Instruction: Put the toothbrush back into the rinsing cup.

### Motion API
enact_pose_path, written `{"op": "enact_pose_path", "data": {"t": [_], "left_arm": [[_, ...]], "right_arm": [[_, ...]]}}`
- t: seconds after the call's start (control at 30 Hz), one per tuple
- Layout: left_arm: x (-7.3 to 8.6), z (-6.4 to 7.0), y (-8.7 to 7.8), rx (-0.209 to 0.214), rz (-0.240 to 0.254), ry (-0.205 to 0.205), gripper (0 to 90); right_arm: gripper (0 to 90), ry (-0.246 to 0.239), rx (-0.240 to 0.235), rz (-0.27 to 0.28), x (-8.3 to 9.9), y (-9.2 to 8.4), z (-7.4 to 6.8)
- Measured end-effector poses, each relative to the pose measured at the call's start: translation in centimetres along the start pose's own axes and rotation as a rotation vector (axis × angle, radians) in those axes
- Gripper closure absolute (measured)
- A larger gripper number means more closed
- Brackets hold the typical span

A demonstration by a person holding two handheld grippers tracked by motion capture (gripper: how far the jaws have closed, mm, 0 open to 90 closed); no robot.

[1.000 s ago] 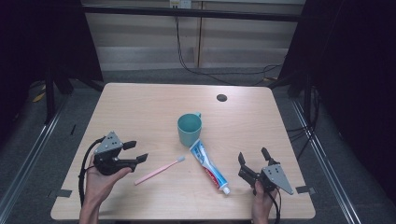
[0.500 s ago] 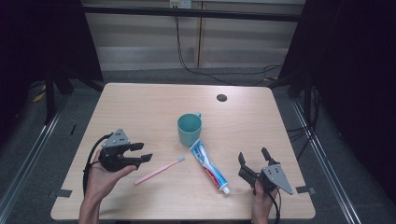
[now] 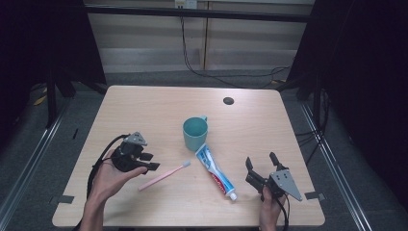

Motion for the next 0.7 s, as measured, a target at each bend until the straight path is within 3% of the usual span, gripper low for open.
{"op": "enact_pose_path", "data": {"t": [0.17,0.33,0.43,0.57,0.7], "left_arm": [[-0.4,-0.7,0.0,-0.042,-0.037,-0.015,61.6],[-0.5,-0.6,0.2,-0.044,-0.096,0.001,62.3],[-0.5,-0.6,0.9,-0.051,-0.152,-0.022,59.4],[-0.5,-0.9,1.7,-0.067,-0.172,-0.050,60.6],[-0.5,-0.7,2.4,-0.058,-0.237,-0.048,61.3]], "right_arm": [[14.3,0.000,0.001,0.000,0.0,0.0,0.0],[14.3,0.000,0.001,0.000,0.0,0.0,0.0],[14.3,0.000,0.001,0.000,0.0,0.0,0.0],[14.3,0.000,0.001,-0.001,0.0,0.0,0.0],[14.3,-0.001,0.001,-0.001,0.0,0.0,0.0]]}}
Point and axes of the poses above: each handheld gripper's, and its own axes: y roughly forward along the jaws, x roughly out of its underside, z roughly to its right, the point moved 5 cm from there along y, roughly forward along the jaws, and after that the axes turned 14 degrees about -y, right-handed, at the moved point
